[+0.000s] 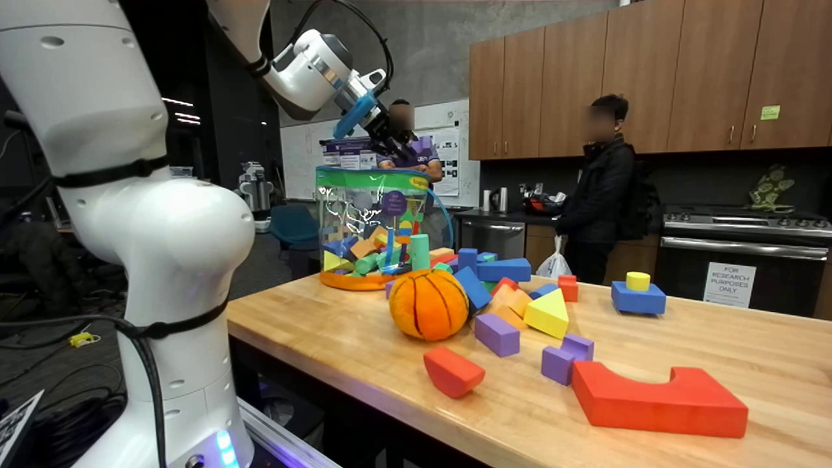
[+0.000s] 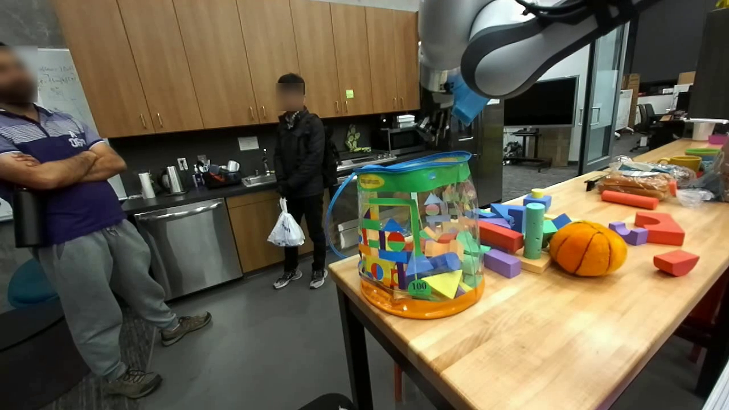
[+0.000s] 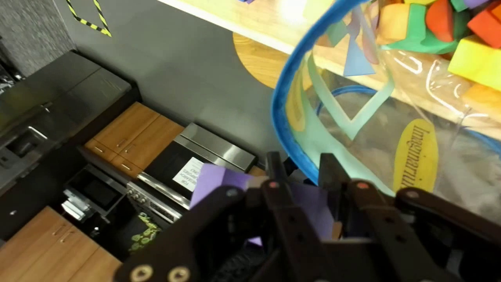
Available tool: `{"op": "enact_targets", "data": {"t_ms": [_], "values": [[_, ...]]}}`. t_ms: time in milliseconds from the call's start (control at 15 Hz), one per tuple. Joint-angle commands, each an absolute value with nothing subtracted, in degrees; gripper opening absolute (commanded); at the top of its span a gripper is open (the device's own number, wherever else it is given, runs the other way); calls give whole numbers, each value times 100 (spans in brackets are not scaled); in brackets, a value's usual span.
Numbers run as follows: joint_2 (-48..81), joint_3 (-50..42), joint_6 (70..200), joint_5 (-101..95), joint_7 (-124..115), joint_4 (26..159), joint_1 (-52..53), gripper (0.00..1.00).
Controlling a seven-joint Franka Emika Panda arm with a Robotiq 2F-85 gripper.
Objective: Remove a block from the bag
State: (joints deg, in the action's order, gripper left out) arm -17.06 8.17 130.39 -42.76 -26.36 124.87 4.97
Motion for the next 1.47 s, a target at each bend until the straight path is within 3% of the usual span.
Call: {"op": "enact_targets", "data": {"t_ms": [0,867,933,1000,1067,1200,1400], "values": [[-2204,813,13312,-4476,-3247,12960,131,7],[-2529,68,14060,-3815,-3660,14253,-845,7],[-2513,39,14077,-3746,-3625,14324,-914,23],[-2503,22,14076,-3652,-3574,14406,-956,53],[-2423,168,13982,-3721,-3584,14229,-989,27],[-2423,139,14023,-3670,-3581,14346,-1055,34],[-2423,144,14038,-3645,-3581,14358,-1057,52]]}}
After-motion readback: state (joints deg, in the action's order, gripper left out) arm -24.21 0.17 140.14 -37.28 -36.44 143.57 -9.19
